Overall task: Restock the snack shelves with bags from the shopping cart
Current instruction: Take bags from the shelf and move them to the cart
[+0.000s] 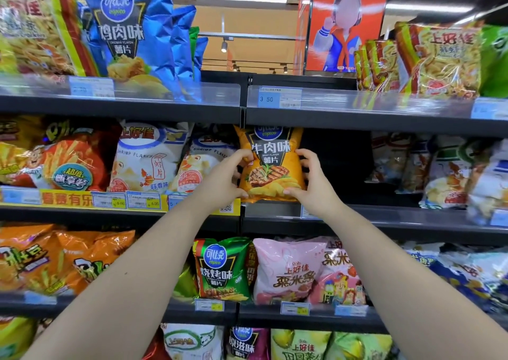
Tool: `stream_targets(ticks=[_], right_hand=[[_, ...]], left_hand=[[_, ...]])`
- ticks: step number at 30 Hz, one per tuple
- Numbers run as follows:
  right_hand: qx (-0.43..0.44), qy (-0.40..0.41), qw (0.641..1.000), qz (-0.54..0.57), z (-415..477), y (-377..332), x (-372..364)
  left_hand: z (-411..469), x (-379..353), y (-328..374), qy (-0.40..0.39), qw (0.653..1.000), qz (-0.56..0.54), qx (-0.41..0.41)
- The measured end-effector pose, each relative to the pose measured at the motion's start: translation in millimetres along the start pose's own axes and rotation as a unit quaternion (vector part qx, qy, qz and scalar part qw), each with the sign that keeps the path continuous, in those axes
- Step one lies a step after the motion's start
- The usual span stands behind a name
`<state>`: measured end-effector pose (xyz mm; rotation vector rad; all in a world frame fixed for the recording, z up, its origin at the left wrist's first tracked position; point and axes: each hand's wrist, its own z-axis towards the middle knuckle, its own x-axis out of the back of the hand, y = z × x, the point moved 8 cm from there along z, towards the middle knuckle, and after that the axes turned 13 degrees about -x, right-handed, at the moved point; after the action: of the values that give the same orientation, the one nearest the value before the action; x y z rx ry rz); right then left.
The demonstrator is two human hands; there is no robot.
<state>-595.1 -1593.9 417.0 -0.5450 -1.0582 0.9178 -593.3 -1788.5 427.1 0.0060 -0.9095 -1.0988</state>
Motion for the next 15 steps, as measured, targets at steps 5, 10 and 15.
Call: stream_targets(ticks=[5, 10, 15], right_hand=[[-0.034, -0.027, 0.999, 0.002, -5.6, 11.8, 0.8], [-0.048, -0.028, 0.998, 0.022, -13.9, 10.5, 2.7], [-0.064, 0.009, 0.998, -0.004, -18.5, 6.8, 0.8]], left_hand=[[-10.2, 3.6, 7.5, 0.036, 0.993, -0.112, 0.01], [-10.8, -2.6, 7.2, 0.068, 0.995, -0.072, 0.008], [-10.4, -5.6, 9.2, 0.068, 0.997, -0.044, 0.017]])
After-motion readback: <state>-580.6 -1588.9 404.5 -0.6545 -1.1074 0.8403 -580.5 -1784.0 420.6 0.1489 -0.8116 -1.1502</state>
